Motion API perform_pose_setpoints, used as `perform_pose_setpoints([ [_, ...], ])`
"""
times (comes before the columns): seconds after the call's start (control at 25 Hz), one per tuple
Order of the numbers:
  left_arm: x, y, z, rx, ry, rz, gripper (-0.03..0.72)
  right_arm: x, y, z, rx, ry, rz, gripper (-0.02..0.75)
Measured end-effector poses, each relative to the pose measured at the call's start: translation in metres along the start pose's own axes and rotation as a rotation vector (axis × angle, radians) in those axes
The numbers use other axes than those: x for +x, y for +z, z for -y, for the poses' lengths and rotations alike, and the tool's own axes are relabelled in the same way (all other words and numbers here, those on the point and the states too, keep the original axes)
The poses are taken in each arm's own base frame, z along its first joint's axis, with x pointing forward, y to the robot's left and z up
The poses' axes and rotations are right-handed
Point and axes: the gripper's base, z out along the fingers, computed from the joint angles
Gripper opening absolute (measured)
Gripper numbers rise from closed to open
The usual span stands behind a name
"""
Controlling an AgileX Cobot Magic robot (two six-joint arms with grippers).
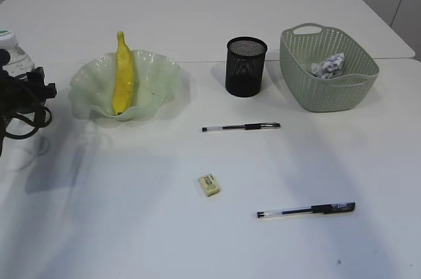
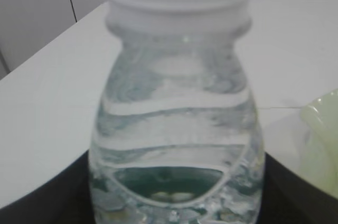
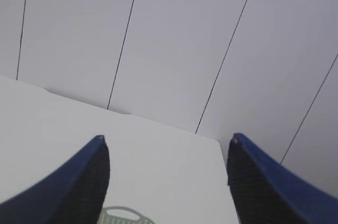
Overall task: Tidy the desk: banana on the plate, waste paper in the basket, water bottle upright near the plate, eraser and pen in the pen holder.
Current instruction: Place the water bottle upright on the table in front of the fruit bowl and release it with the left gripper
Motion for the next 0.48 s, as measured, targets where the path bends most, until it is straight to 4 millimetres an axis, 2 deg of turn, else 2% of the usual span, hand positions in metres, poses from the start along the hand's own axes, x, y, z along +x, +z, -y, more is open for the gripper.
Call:
perform_pose_setpoints([
  [0.48,-0.0004,0.0,0.0004,0.004,0.002,0.004,0.507,-0.0015,0.0,0.0004,0.004,0.0,0.016,0.519],
])
